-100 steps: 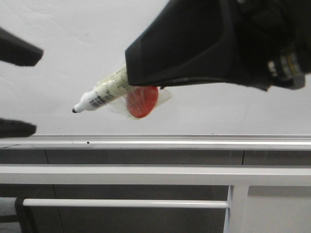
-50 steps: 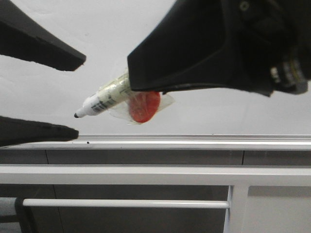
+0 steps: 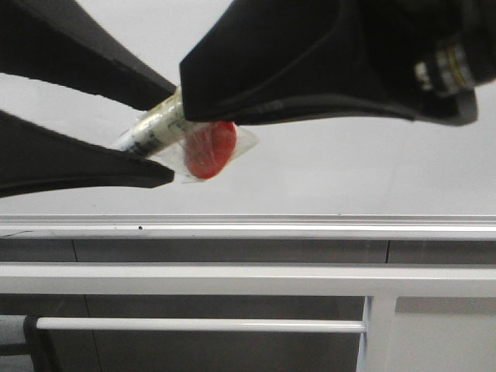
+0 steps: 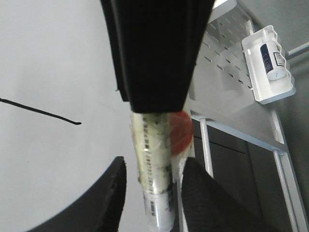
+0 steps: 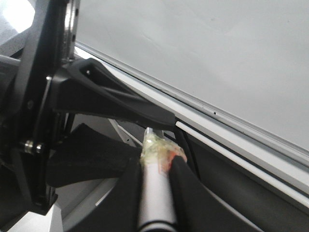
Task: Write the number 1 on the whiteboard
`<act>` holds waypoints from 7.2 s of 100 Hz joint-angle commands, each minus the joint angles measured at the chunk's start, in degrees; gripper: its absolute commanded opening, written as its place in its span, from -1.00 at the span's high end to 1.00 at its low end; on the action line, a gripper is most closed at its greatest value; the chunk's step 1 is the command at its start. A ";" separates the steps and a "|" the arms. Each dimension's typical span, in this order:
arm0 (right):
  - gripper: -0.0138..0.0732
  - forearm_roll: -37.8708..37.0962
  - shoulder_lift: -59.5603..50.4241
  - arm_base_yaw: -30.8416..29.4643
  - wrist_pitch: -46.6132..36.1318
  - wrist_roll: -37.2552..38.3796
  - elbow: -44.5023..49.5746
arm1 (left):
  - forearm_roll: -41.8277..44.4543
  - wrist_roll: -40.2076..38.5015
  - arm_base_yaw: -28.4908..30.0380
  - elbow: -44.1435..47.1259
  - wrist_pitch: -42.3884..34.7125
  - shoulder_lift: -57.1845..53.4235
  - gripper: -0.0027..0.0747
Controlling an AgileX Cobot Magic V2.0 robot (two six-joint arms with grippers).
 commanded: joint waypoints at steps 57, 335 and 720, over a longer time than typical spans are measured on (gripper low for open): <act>0.83 -0.46 -0.66 0.21 -2.14 -0.68 -2.01 | -0.08 -0.22 -0.34 -2.10 -2.27 0.58 0.69; 0.83 5.42 -18.34 0.21 -18.96 -28.76 -0.44 | -29.39 -33.12 28.97 20.32 -41.61 -15.56 0.99; 0.83 6.92 -18.34 0.21 -18.88 -29.16 -0.34 | -88.95 -2.48 -6.15 12.00 -82.63 28.57 0.98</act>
